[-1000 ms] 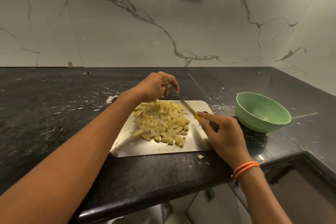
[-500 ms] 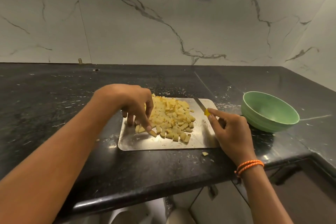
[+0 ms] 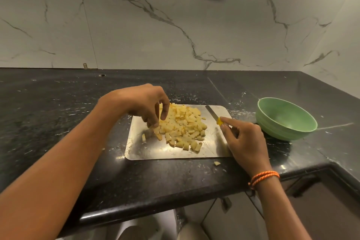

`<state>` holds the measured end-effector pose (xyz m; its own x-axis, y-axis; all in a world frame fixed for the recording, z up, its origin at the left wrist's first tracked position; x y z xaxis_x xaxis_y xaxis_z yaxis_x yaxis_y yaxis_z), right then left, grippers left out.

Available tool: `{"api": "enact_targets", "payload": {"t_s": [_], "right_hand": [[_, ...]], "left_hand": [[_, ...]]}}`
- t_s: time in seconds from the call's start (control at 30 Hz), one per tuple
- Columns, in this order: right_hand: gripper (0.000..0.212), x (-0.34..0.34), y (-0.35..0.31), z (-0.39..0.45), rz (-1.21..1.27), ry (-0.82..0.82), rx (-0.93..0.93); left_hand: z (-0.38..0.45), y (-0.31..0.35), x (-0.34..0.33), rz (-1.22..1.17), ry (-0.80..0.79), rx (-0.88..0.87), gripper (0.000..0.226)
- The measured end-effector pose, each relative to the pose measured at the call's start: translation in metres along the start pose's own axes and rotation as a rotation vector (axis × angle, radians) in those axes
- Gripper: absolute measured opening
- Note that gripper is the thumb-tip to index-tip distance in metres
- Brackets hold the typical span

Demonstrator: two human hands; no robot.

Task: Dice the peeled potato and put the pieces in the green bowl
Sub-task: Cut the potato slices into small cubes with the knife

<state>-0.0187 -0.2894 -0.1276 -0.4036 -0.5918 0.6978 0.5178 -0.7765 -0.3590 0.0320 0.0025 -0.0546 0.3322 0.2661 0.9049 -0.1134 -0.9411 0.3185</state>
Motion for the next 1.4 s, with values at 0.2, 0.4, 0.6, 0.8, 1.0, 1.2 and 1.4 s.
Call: {"api": "enact_targets", "payload": {"t_s": [0.2,0.4,0.6,0.8,1.0,1.2,1.4], "right_hand": [[0.031,0.000,0.001,0.000,-0.002,0.005,-0.008],[0.030,0.000,-0.001,0.002,-0.001,0.010,-0.044],[0.028,0.003,-0.001,-0.001,-0.101,0.075,-0.088],[0.028,0.002,-0.005,-0.001,-0.196,0.042,-0.033],[0.032,-0.001,-0.007,-0.003,-0.252,0.032,0.046],[0.034,-0.005,-0.004,-0.004,-0.251,-0.012,0.047],[0.034,-0.004,-0.005,-0.005,-0.240,-0.029,0.052]], "left_hand": [[-0.002,0.006,0.005,-0.306,0.195,-0.136,0.011],[0.021,0.044,-0.017,-0.571,0.370,-0.221,0.012],[0.069,0.090,-0.044,-0.336,0.554,-0.177,0.012],[0.083,0.101,-0.056,-0.100,0.536,-0.043,0.008],[0.085,0.095,-0.059,-0.137,0.547,-0.015,0.012],[0.082,0.097,-0.062,-0.145,0.587,0.008,0.011],[0.081,0.099,-0.062,-0.148,0.595,0.024,0.011]]}}
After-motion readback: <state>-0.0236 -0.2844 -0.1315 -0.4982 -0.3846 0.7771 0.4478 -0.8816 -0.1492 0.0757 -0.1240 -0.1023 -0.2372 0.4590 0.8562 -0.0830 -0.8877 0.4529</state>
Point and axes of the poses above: each hand's wrist, its own z-axis towards the middle knuckle, its own x-axis out of the back of the hand, y = z × x, the point moved 2 cm from there along z, towards the middle knuckle, and after that the axes turned 10 degrees about x, right-handed, at the moved point
